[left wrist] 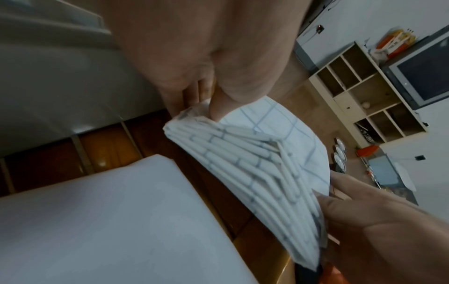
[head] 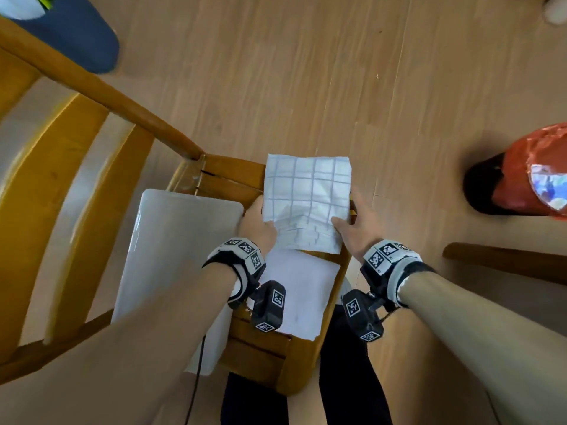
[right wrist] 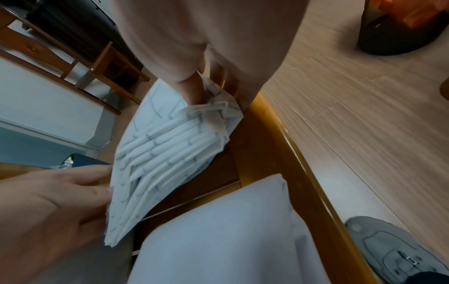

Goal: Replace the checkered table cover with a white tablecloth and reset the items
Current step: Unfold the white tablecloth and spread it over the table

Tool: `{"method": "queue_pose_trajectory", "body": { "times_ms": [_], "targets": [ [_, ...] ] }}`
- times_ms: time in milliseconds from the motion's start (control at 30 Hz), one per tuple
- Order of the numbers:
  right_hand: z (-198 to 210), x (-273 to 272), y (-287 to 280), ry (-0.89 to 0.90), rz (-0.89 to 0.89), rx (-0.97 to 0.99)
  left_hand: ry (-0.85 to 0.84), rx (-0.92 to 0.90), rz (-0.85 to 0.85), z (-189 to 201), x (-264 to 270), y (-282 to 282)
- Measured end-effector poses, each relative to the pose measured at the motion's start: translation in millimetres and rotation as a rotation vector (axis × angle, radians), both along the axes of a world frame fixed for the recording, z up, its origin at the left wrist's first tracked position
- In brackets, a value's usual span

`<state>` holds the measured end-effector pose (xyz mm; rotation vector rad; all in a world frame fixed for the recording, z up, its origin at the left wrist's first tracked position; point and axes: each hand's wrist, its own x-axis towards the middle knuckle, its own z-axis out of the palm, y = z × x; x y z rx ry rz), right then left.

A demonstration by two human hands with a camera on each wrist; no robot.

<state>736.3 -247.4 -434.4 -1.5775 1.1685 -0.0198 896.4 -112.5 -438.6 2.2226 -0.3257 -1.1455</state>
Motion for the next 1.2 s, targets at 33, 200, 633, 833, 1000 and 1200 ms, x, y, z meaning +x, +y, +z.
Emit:
{"method": "queue_pose_trajectory", "body": {
  "times_ms": [33,200,633,833,1000,1200],
  "targets": [
    [-6.2,1.0,0.8,0.020,-0.006,-0.005,0.007,0.008,-0.010,-5.9,-0.5,-2.4],
    [-25.1,-3.2,11.0,0.047,-0.078,0.023,0.011,0.063,-0.010,-21.6,-3.0,-9.3],
    [-33.0,9.4,4.4,0.135,-0.216,-0.007,0.047,0.027,0.145,22.5,-4.4,-15.0],
    [-16.5,7.1,5.8,0.120,-0.245,-0.105,-0.105,-0.089,0.068,52.1,-8.4,12.3],
    [25.5,11.7,15.7,0.093,-0.168,-0.211,-0.162,-0.082,0.176,82.8,-3.3,51.8],
    [60.4,18.0,39.8,-0.006,-0.020,-0.320,-0.223,0.056,0.401,97.2,11.7,136.2]
  ]
}}
